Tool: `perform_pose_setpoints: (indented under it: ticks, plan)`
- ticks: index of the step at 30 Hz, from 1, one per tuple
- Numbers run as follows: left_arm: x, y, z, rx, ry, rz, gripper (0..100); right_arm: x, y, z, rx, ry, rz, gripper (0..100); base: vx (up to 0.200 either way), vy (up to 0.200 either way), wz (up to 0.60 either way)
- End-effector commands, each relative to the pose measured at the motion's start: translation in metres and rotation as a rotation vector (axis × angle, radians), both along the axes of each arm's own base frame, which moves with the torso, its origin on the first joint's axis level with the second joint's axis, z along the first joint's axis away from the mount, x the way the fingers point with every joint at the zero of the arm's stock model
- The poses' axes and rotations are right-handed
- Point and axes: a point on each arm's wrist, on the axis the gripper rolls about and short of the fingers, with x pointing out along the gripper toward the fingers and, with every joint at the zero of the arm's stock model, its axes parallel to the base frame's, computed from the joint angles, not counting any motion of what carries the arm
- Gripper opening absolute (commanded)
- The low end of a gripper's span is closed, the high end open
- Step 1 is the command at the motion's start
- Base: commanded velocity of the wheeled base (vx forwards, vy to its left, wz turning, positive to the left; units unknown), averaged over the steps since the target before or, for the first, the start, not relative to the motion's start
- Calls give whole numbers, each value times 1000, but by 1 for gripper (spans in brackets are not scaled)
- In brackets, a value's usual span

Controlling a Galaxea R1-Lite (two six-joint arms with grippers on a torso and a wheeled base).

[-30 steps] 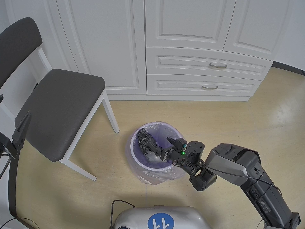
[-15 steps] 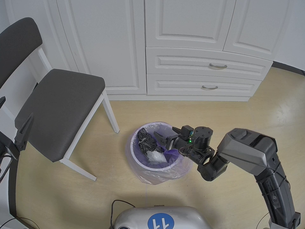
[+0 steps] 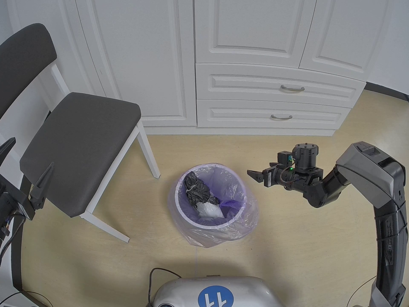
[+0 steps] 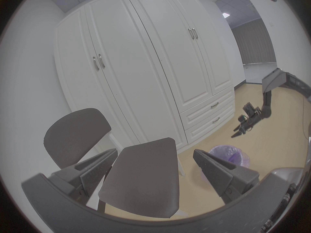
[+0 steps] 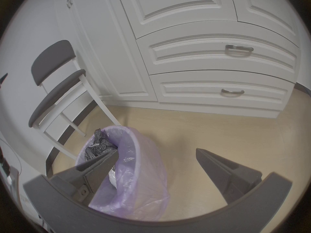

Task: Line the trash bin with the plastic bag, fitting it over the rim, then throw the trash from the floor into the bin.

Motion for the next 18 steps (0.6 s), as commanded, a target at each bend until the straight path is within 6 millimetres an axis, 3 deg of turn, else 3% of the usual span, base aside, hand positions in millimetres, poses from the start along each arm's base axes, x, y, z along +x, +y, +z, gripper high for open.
perform_pose_setpoints:
  ticks: [1,5,8,11,12,18]
  plan:
    - [1,1,-6,24,21,18,100,24,-63,-24,-37,45,-24,100,0,0,0]
    - [1,2,-7,19,26,25,100,26,-75,-37,-58,151,37,100,0,0,0]
    - [4,1,-11,34,49,27,100,39,-69,-71,-69,227,83,100,0,0,0]
    - [4,1,-12,36,52,27,100,45,-65,-84,-68,235,90,100,0,0,0]
    - [4,1,-11,34,48,27,100,47,-59,-98,-71,268,103,100,0,0,0]
    - [4,1,-11,36,49,24,100,58,-49,-102,-80,332,128,100,0,0,0]
